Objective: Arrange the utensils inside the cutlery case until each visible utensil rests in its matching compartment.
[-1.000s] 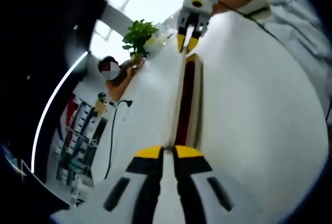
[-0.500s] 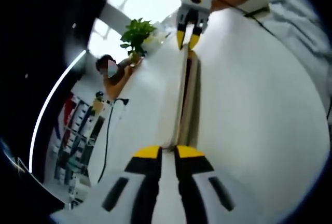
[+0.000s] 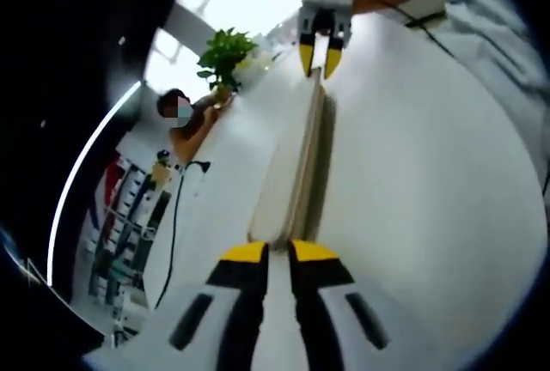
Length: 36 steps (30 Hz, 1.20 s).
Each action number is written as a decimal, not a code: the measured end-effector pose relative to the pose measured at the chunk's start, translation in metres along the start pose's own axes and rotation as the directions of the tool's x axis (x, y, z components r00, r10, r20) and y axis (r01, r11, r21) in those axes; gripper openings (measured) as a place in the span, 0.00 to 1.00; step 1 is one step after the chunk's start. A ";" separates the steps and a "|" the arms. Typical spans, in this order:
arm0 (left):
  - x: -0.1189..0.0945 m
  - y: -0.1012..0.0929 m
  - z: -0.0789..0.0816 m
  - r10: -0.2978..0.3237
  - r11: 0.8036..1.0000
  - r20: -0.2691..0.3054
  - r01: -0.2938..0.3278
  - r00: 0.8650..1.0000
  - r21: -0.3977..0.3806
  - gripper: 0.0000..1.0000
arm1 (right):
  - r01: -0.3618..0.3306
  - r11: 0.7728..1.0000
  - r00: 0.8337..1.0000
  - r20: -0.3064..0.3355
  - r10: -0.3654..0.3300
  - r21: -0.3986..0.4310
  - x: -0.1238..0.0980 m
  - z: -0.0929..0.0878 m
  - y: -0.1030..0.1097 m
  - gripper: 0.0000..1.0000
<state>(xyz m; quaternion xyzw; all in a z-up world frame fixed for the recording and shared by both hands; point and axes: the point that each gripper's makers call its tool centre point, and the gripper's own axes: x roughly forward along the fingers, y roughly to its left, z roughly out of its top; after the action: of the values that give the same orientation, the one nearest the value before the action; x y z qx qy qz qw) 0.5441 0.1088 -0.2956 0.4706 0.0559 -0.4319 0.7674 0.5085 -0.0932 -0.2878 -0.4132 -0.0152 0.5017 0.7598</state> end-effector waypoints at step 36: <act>-0.007 0.006 0.010 -0.036 0.997 0.040 0.038 0.999 -0.064 0.26 | -0.028 0.923 1.000 0.002 0.029 0.383 0.011 -0.023 -0.007 0.40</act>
<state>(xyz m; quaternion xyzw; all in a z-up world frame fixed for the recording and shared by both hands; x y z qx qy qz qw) 0.5406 0.1064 -0.2825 0.4361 0.0638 -0.4530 0.7750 0.5295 -0.0997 -0.3028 -0.2579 0.0902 0.5053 0.8186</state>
